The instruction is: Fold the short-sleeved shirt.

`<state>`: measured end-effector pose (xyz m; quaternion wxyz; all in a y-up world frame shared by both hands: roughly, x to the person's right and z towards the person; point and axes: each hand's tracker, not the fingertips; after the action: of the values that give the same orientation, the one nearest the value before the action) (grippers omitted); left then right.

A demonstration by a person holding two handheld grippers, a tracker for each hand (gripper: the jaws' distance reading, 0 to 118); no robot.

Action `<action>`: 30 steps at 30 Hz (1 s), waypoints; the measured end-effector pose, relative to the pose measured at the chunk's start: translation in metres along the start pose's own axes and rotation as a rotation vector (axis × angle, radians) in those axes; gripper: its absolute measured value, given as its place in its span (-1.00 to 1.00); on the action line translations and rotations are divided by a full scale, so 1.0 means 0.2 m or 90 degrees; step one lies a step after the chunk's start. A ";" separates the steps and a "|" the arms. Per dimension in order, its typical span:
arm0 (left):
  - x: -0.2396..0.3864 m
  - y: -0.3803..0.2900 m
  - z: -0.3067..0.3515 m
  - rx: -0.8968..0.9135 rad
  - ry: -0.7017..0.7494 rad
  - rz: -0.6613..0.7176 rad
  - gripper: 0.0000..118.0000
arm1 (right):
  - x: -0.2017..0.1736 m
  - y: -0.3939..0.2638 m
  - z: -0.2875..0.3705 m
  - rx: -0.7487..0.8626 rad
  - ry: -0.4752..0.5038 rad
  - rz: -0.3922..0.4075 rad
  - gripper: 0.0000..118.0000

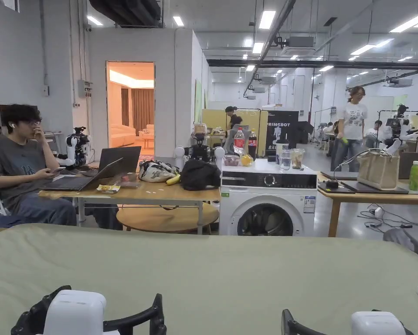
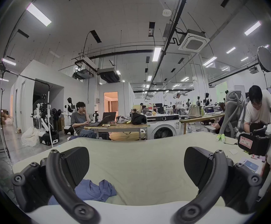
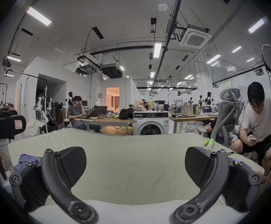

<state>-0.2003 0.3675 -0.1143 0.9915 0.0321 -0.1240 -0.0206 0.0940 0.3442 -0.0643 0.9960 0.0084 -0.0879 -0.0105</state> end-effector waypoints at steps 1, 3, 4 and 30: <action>0.01 0.00 0.00 -0.003 0.001 -0.008 0.97 | 0.00 0.00 0.00 -0.002 -0.002 0.002 1.00; 0.02 0.00 0.00 -0.009 0.003 -0.019 0.97 | -0.01 0.00 0.00 -0.004 -0.004 0.009 1.00; 0.02 0.00 0.00 -0.009 0.005 -0.023 0.97 | -0.01 0.01 0.00 -0.004 -0.009 0.015 1.00; 0.01 0.00 0.01 -0.002 0.005 -0.022 0.97 | -0.05 0.01 0.01 -0.006 0.002 0.044 1.00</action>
<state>-0.1992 0.3663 -0.1118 0.9915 0.0331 -0.1199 -0.0379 0.0845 0.3472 -0.0648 0.9960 0.0009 -0.0868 0.0233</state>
